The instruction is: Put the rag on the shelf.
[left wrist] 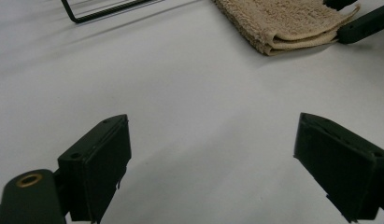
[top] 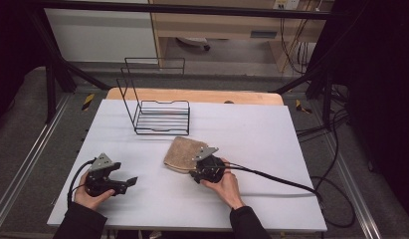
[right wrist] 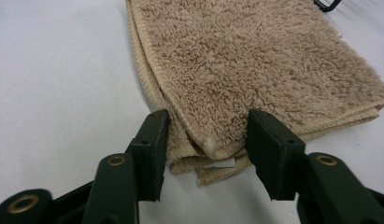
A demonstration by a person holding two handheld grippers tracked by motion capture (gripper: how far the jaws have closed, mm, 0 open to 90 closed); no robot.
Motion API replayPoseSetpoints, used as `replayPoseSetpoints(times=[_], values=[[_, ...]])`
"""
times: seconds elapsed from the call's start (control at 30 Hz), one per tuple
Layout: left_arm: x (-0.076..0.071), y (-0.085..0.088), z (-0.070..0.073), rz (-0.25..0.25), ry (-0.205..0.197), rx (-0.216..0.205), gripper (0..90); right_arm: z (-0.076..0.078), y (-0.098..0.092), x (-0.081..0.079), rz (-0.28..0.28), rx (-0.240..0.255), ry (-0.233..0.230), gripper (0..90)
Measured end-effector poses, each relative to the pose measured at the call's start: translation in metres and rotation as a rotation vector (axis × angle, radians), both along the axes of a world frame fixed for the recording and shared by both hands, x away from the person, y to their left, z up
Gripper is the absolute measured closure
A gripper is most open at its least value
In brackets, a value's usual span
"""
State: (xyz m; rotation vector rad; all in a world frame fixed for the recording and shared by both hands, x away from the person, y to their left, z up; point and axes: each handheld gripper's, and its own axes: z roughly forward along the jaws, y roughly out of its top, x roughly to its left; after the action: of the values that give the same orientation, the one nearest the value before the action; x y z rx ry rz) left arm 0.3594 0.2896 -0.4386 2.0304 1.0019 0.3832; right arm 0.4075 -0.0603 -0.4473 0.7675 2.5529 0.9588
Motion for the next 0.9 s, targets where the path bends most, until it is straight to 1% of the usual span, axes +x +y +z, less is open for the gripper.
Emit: replayPoseSetpoints(times=[0.1, 0.13, 0.17, 0.23, 0.3, 0.43, 0.57, 0.7, 0.8, 0.83, 0.87, 0.9], values=[[0.000, -0.001, 0.000, -0.002, 0.000, 0.002, 11.0, 0.001, 0.000, 0.001, 0.009, -0.008, 0.006, 55.8], [0.000, -0.001, 0.000, -0.002, 0.000, 0.002, 11.0, 0.001, 0.000, 0.001, 0.009, -0.008, 0.006, 55.8], [0.000, -0.001, 0.000, -0.002, 0.001, 0.002, 11.0, 0.001, -0.001, 0.002, 0.020, -0.011, 0.011, 59.5], [0.000, -0.001, 0.000, -0.002, 0.001, 0.003, 11.0, 0.002, -0.001, 0.003, 0.025, -0.016, 0.015, 63.1], [0.000, 0.000, 0.000, -0.001, 0.001, 0.001, 11.1, 0.003, -0.001, 0.004, 0.020, -0.014, 0.030, 67.9], [0.000, 0.000, 0.000, -0.002, 0.002, 0.001, 11.2, 0.004, -0.002, 0.008, 0.021, -0.023, 0.037, 75.6], [0.000, 0.000, 0.000, -0.002, 0.000, 0.001, 11.3, 0.005, -0.003, 0.010, 0.025, -0.025, 0.049, 78.9], [0.000, 0.000, 0.000, -0.003, 0.001, 0.001, 11.3, 0.007, -0.004, 0.012, 0.012, -0.018, 0.066, 80.9], [0.000, 0.000, 0.000, -0.001, 0.000, -0.004, 11.5, 0.009, -0.004, 0.010, 0.012, 0.005, 0.068, 81.3], [0.000, 0.000, 0.000, 0.001, 0.000, -0.006, 11.5, 0.010, -0.003, 0.008, 0.010, 0.020, 0.068, 81.4], [0.000, 0.000, 0.000, 0.001, 0.000, -0.006, 11.6, 0.010, -0.003, 0.008, 0.010, 0.020, 0.068, 81.4], [0.000, 0.000, 0.000, 0.002, 0.001, -0.006, 11.7, 0.013, -0.001, 0.004, 0.008, 0.037, 0.081, 81.5]])
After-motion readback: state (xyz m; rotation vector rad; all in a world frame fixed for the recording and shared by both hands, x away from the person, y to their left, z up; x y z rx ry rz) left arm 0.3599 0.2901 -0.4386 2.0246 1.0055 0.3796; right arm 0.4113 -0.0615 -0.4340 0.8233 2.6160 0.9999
